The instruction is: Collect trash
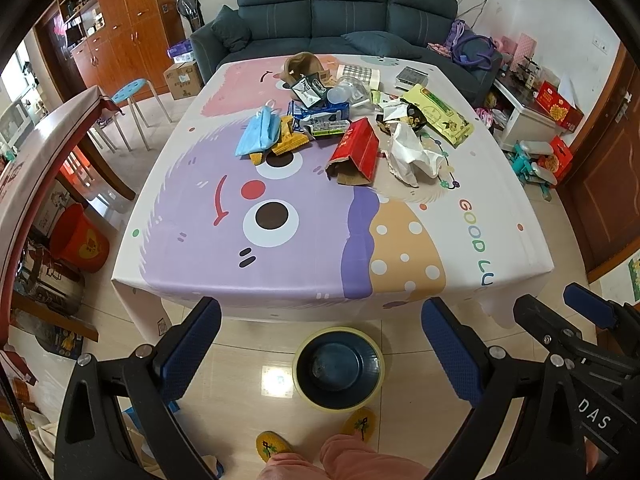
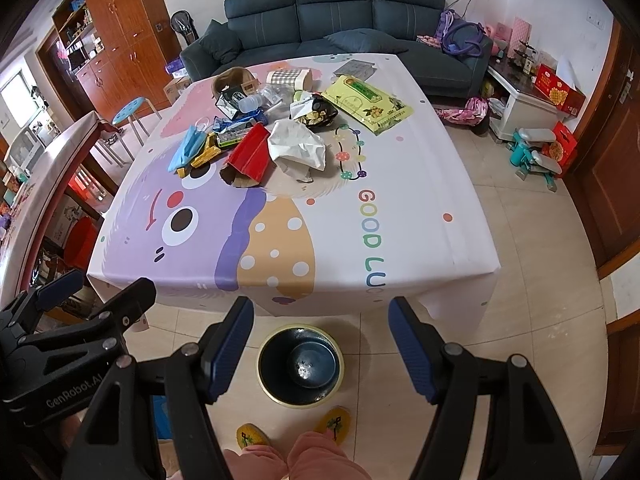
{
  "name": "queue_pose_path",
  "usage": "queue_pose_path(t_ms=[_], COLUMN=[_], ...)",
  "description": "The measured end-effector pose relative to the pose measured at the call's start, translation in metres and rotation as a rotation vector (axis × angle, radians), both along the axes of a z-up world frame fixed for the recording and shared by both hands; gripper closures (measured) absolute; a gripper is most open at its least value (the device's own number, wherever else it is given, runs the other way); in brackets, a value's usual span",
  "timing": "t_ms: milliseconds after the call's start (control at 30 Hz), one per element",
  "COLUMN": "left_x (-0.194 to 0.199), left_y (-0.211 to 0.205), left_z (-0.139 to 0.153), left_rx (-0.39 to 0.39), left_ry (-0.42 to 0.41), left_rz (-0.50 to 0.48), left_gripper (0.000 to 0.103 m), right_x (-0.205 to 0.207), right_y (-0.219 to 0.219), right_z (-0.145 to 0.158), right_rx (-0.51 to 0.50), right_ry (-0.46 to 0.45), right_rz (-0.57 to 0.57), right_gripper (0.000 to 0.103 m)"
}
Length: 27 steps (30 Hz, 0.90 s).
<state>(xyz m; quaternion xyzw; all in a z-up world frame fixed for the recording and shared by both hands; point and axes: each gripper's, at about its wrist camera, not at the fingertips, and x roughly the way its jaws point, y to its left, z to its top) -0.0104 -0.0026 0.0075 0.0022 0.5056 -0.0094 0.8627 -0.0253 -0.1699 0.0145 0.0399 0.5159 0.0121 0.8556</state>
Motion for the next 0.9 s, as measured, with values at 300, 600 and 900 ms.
queue_pose_path(t_ms=[300, 600, 900], left_x=[-0.0012, -0.002, -0.0015], left_y=[-0.0003, 0.0014, 0.0032], left_z=[0.001, 0.003, 0.0044], left_rx=[0.002, 0.002, 0.002], left_ry=[-0.004, -0.008, -0.008], left_rz=[-0.003, -0.002, 0.002], left_gripper=[0.004, 0.004, 0.004], right_x=[0.0007, 0.0002, 0.0001], right_y=[-0.0004, -0.0005, -0.0002], right_z=[0.0027, 0.0055, 0.0077], right_rx=[-0.003, -0.007, -0.011], right_ry=[-0.001, -0.004, -0.009], right_rz=[-0.004, -0.003, 0.0], right_gripper=[0.032, 0.032, 0.032])
